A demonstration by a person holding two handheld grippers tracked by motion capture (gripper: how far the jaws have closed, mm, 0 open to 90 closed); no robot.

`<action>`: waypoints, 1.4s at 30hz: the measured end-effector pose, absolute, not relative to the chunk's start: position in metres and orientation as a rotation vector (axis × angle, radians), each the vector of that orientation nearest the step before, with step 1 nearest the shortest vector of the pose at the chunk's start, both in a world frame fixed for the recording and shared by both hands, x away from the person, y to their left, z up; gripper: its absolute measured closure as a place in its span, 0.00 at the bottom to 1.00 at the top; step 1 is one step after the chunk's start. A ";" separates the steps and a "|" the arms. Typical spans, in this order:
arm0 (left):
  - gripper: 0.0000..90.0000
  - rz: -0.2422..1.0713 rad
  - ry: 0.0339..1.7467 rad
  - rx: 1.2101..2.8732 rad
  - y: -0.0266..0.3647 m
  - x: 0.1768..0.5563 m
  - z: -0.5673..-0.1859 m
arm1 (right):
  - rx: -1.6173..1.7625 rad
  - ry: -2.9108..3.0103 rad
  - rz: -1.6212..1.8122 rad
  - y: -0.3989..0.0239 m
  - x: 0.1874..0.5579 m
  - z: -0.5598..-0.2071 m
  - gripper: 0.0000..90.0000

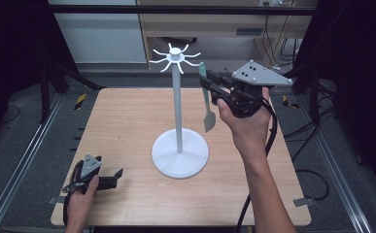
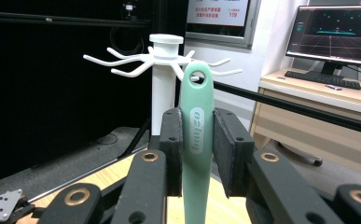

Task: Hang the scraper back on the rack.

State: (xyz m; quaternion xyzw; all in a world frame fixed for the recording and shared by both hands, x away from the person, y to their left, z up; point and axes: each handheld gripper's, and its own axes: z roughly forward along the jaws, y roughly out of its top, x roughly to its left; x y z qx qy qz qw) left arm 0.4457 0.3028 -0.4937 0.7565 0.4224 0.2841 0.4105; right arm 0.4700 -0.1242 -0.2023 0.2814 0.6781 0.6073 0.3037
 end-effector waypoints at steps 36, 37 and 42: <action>0.03 0.714 1.062 1.904 0.303 0.446 -0.493 | 0.755 1.863 1.592 -0.112 0.483 -0.202 0.82; 0.03 0.714 1.061 1.904 0.303 0.446 -0.494 | 0.755 1.863 1.592 -0.112 0.483 -0.202 0.82; 0.03 0.713 1.063 1.903 0.303 0.446 -0.493 | 0.756 1.865 1.589 -0.109 0.484 -0.202 0.82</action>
